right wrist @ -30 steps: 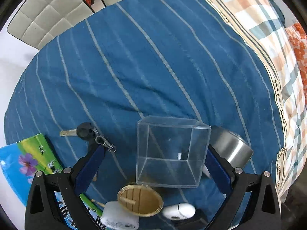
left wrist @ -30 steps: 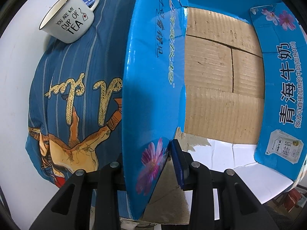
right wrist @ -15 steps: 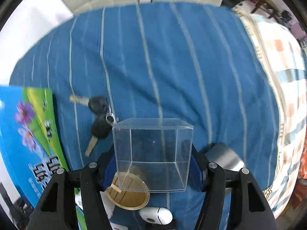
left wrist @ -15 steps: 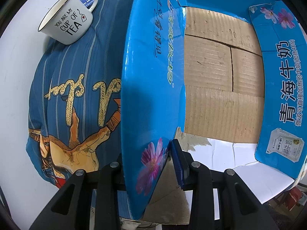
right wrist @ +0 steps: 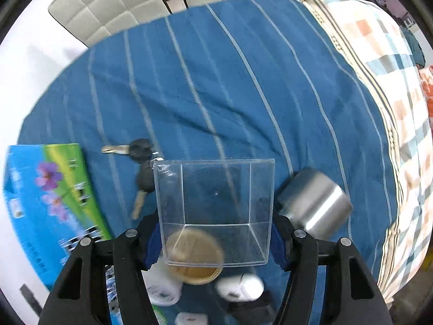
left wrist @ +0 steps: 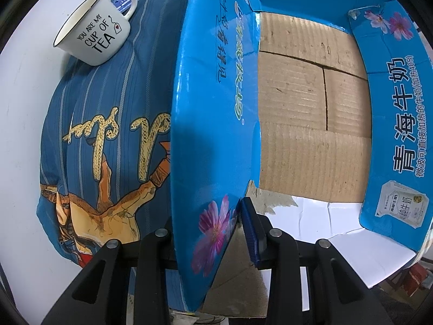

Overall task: Organize rigid objects
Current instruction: 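Grasp the clear plastic cube box with the right gripper and lift it, then carry the clear cube into the blue box and release it with the right gripper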

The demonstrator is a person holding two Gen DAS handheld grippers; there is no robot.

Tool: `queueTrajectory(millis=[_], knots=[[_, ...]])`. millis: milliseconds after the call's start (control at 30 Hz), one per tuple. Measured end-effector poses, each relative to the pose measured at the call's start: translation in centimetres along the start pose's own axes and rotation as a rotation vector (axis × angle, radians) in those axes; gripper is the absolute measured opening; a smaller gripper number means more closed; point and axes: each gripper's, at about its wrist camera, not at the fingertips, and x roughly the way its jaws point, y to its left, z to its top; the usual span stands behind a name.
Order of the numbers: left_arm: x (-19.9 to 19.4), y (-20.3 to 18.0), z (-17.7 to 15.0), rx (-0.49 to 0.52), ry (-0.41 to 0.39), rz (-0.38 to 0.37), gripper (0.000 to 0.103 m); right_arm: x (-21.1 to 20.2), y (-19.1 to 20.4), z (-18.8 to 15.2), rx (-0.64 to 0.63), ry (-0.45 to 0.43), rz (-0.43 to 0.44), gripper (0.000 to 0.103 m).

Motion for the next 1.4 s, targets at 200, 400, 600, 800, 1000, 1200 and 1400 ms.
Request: queueTrajectory(millis=[200, 400, 600, 800, 1000, 1200, 1400], knots=[[-0.4, 0.5, -0.3, -0.009, -0.022, -0.021, 0.029, -6.2, 3.9, -3.6, -0.057, -0.075, 0.099, 0.066], [-0.7, 1.6, -0.2, -0.021, -0.036, -0.041, 0.028, -10.4, 10.6, -7.1, -0.172, -0.121, 0.217, 0.066], [-0.9, 1.9, 0.0, -0.001, -0.046, -0.031, 0.028, -9.4, 18.9, -8.9, -0.254, -0.102, 0.329, 0.066], [-1.1, 1.4, -0.1, -0.004, -0.046, -0.033, 0.028, -2.8, 24.5, -9.0, -0.255, -0.013, 0.400, 0.066], [-1.1, 1.0, -0.2, 0.002, -0.045, -0.032, 0.028, 2.8, 26.4, -9.1, -0.245, 0.036, 0.386, 0.066], [-1.2, 1.0, 0.0, -0.001, -0.046, -0.034, 0.028, 4.8, 27.3, -8.9, -0.246, 0.050, 0.347, 0.066], [-1.2, 1.2, -0.2, -0.006, -0.049, -0.036, 0.028, 6.6, 27.2, -8.7, -0.233, 0.089, 0.340, 0.066]])
